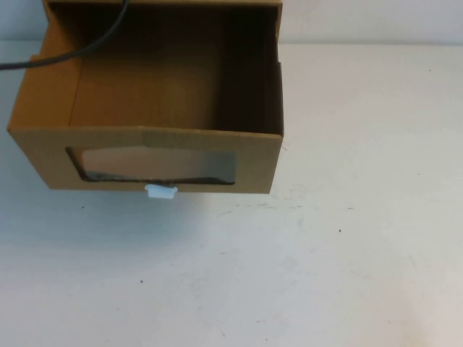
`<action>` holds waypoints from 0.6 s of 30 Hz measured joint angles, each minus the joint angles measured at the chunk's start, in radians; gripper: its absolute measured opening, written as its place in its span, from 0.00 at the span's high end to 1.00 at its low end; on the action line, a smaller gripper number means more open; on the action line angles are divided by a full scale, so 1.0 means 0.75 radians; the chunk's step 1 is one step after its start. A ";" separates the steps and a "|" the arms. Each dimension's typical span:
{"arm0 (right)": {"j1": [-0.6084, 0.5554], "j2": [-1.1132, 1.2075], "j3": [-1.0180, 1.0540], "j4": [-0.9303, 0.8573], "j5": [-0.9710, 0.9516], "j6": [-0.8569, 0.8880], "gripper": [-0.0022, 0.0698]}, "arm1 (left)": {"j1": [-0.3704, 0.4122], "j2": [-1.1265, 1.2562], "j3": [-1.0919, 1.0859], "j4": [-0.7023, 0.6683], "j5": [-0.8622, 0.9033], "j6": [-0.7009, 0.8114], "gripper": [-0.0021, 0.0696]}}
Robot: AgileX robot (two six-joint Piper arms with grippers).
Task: Close the shoe box
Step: Press the shoe box with left arm
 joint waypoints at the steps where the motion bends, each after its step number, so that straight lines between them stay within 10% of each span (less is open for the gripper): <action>1: 0.000 0.000 0.000 0.000 0.000 0.000 0.99 | 0.000 0.052 -0.054 0.000 0.013 0.003 0.97; 18: 0.000 0.000 0.000 0.011 -0.006 0.000 0.99 | 0.000 0.446 -0.345 -0.061 0.083 0.048 0.97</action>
